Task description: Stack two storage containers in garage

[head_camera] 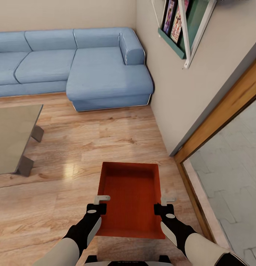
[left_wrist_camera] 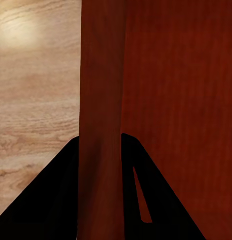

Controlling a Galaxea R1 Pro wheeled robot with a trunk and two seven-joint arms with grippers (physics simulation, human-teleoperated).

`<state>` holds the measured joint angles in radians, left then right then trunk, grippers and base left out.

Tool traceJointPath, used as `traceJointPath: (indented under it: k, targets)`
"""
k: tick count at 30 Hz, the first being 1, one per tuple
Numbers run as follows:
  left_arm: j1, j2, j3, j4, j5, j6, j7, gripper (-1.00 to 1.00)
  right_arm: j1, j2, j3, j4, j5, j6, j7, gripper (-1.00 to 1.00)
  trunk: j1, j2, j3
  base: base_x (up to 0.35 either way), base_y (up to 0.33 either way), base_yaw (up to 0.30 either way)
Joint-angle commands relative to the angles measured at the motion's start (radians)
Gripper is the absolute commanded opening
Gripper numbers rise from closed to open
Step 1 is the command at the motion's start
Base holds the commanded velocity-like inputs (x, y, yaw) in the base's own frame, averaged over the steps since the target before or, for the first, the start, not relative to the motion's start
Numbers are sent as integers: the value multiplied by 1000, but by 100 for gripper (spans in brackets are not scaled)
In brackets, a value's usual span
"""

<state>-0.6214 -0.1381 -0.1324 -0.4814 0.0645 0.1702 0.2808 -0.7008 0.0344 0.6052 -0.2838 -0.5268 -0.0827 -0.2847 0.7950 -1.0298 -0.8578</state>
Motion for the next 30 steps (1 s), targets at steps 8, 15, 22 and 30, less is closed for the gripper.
traceJointPath:
  k: [8, 15, 22, 30]
  targets:
    - [0, 3, -12, 13, 18, 52, 15, -100, -2, -7, -5, -2, 8, -30, -11, -100, -31, 56, 25, 0, 0, 0]
    - [0, 3, -12, 13, 18, 52, 15, -100, -2, -7, -5, -2, 8, -29, -11, -100, -58, 105, 47, 0, 0, 0]
    - [0, 3, -12, 12, 18, 52, 18, -100, -2, -7, -5, -2, 8, -30, -11, -100, -84, 154, 69, 0, 0, 0]
    - [0, 2, -12, 12, 18, 52, 18, -100, -2, -7, -5, -2, 8, -30, -11, -100, -115, 210, 94, 0, 0, 0]
